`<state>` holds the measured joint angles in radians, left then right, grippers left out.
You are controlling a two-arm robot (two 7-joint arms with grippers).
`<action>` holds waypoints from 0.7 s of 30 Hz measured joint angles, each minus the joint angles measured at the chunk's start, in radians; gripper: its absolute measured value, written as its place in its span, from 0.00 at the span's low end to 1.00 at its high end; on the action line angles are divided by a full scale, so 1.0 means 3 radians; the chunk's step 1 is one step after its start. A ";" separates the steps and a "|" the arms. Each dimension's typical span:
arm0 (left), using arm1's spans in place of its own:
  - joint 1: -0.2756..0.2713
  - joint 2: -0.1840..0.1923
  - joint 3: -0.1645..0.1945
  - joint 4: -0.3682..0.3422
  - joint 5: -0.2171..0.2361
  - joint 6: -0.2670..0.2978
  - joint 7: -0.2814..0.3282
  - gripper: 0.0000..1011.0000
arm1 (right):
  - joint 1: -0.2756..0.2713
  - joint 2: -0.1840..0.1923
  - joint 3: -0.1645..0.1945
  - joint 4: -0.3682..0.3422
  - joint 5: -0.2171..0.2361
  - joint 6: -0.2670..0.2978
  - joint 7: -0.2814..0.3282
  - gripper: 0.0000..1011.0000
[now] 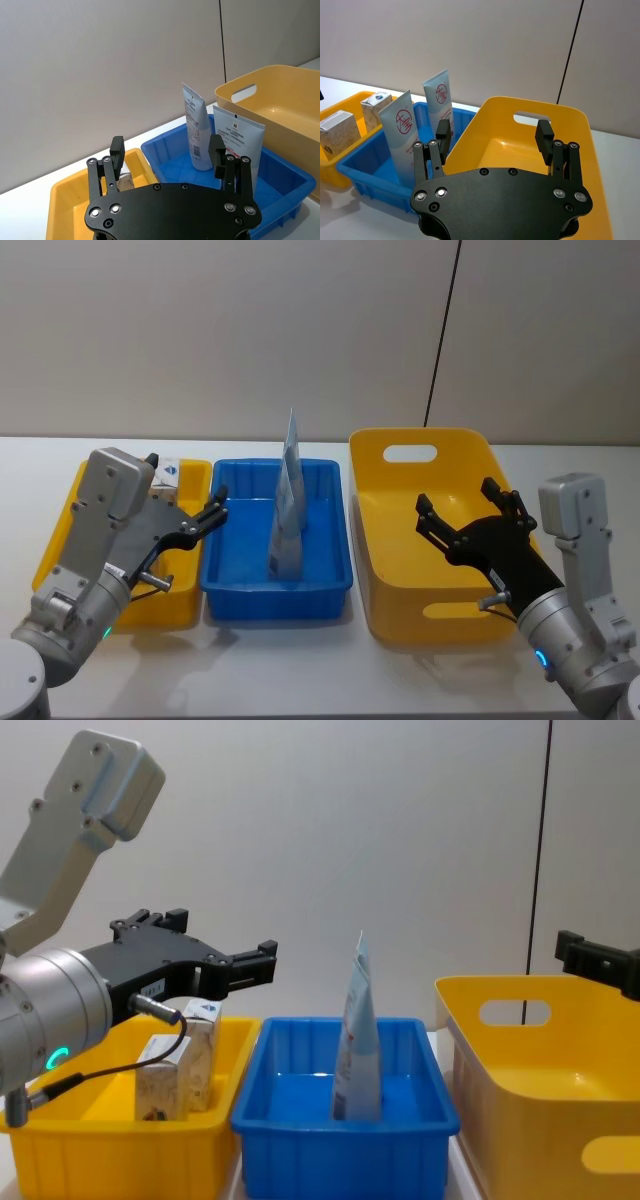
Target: Bimanual collaborative sorting of washing and personal care products
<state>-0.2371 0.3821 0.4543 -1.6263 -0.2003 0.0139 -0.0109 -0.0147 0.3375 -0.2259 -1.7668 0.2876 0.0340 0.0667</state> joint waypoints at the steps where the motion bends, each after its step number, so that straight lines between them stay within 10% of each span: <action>1: 0.0000 0.0000 0.0000 0.0000 0.0000 0.0000 0.0000 0.99 | 0.0000 0.0000 0.0000 0.0000 0.0000 0.0000 0.0000 0.99; 21: 0.0033 -0.0175 -0.0085 0.0087 -0.0110 0.0390 0.0130 0.99 | 0.0000 0.0000 0.0000 0.0000 -0.0001 0.0000 0.0000 0.99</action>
<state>-0.2272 0.3295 0.4287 -1.6002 -0.2333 0.1309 0.0282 -0.0146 0.3374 -0.2258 -1.7667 0.2873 0.0341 0.0667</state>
